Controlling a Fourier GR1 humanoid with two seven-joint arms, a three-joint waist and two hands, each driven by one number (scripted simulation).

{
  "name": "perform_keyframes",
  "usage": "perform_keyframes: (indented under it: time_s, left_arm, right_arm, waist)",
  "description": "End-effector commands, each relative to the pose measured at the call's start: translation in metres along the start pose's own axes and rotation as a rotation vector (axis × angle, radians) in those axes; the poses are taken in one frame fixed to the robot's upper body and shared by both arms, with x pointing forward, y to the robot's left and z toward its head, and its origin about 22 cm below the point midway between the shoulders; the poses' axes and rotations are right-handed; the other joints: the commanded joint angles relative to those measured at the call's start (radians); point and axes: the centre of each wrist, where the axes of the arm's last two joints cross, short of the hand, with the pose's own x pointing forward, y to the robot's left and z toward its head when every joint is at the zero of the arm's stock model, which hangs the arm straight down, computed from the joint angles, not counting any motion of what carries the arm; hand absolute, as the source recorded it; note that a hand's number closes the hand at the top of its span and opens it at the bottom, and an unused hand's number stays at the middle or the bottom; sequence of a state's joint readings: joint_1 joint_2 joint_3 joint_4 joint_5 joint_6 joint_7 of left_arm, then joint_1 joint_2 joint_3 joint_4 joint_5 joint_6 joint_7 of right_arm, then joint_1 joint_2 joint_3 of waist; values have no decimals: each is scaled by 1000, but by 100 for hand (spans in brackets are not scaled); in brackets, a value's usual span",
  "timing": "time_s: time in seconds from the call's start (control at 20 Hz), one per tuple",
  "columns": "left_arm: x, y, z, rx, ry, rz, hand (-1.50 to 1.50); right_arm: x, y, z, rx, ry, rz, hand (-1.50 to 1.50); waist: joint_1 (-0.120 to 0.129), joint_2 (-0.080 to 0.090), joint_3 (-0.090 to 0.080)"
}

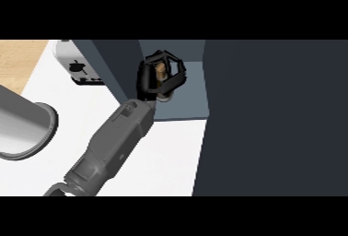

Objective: Pick up the wine, place it into the cabinet and close the cabinet

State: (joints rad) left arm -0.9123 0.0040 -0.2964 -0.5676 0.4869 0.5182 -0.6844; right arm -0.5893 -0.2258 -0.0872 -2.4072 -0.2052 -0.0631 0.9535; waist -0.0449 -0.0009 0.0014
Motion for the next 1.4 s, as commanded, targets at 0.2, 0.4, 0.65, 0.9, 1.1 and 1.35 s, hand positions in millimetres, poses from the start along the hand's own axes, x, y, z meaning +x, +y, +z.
perform_keyframes:
  time_s: [0.2,0.4,0.65,0.9,1.1,1.35]
  left_arm:
    - [-33,23,13,58,133,-31,150]
    - [-27,20,0,75,141,-8,150]
    - [-27,22,-6,86,111,-124,150]
    - [-27,25,-11,115,130,-248,150]
    - [-30,32,-11,110,141,-277,150]
    - [-30,32,-12,150,166,-286,150]
  right_arm:
    - [1,2,13,47,-20,-31,-150]
    - [8,2,23,86,-19,-33,-150]
    - [-1,-3,4,49,-9,-46,-150]
    - [0,9,7,73,-50,-47,-150]
    - [2,6,12,79,-36,-63,-150]
    - [-1,7,0,65,-43,-46,-150]
  waist:
    - [-5,15,-2]
    - [-19,16,-1]
    - [-7,18,-1]
    - [-26,27,-2]
    - [-42,30,-2]
    - [-48,38,-2]
